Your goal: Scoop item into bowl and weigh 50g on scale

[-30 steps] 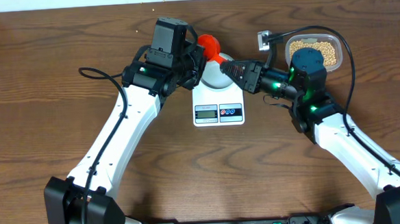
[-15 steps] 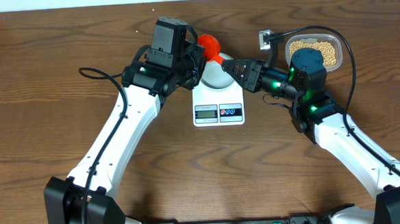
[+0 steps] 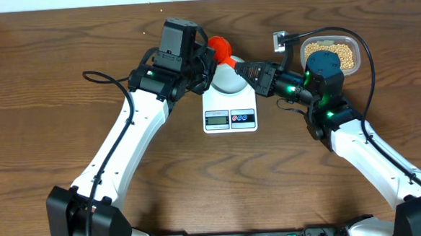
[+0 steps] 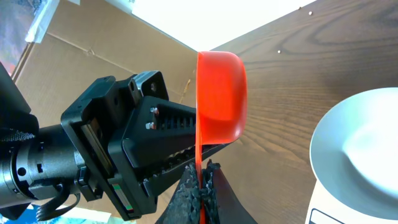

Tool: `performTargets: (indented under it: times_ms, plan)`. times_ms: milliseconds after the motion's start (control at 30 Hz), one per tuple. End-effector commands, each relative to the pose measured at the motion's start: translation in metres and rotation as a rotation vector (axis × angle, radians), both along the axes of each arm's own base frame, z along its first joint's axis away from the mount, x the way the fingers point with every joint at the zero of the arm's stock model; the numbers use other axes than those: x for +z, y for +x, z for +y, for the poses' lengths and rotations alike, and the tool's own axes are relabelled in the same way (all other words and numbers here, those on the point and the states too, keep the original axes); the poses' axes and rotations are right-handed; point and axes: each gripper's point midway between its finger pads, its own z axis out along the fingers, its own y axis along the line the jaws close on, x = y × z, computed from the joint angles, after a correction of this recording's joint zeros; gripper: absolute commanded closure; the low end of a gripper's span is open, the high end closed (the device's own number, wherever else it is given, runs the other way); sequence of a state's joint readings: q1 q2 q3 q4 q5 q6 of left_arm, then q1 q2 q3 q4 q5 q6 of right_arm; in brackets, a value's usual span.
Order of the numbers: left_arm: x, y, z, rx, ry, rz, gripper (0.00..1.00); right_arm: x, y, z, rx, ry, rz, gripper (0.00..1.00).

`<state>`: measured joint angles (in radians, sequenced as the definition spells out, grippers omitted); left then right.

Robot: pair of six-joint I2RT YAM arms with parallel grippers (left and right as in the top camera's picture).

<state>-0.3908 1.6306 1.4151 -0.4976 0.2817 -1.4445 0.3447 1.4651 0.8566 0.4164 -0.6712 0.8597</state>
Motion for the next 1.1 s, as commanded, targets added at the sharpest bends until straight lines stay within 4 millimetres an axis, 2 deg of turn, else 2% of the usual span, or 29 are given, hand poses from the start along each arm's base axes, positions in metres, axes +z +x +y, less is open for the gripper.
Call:
performTargets:
  times_ms: [0, 167, 267, 467, 633, 833, 1033, 1067]
  plan:
    - [-0.002, 0.003, 0.001, 0.017, 0.003, 0.008, 0.83, 0.009, 0.004, -0.001, -0.023, 0.002, -0.022, 0.99]
    - [-0.005, 0.001, 0.002, 0.017, 0.008, 0.022, 0.53, 0.009, 0.006, -0.002, -0.034, 0.0, -0.023, 0.99]
    - [-0.005, 0.001, 0.002, -0.005, 0.025, 0.007, 0.45, 0.009, 0.007, -0.003, -0.038, -0.001, -0.025, 0.99]
    - [-0.004, 0.001, 0.002, -0.16, 0.143, -0.094, 0.46, 0.004, 0.017, -0.021, -0.083, -0.014, -0.013, 0.99]
    - [-0.004, 0.001, 0.003, -0.342, 0.283, -0.215, 0.46, -0.004, 0.031, -0.054, -0.146, -0.03, 0.019, 0.99]
    - [-0.003, -0.001, 0.002, -0.582, 0.454, -0.365, 0.46, -0.002, 0.039, -0.092, -0.174, -0.012, 0.024, 0.99]
    - [0.007, -0.018, -0.016, -0.889, 0.511, -0.562, 0.46, -0.011, 0.041, -0.126, -0.2, -0.017, 0.068, 0.99]
    - [0.01, -0.021, -0.018, -0.924, 0.516, -0.591, 0.49, -0.012, 0.041, -0.131, -0.201, -0.02, 0.075, 0.99]
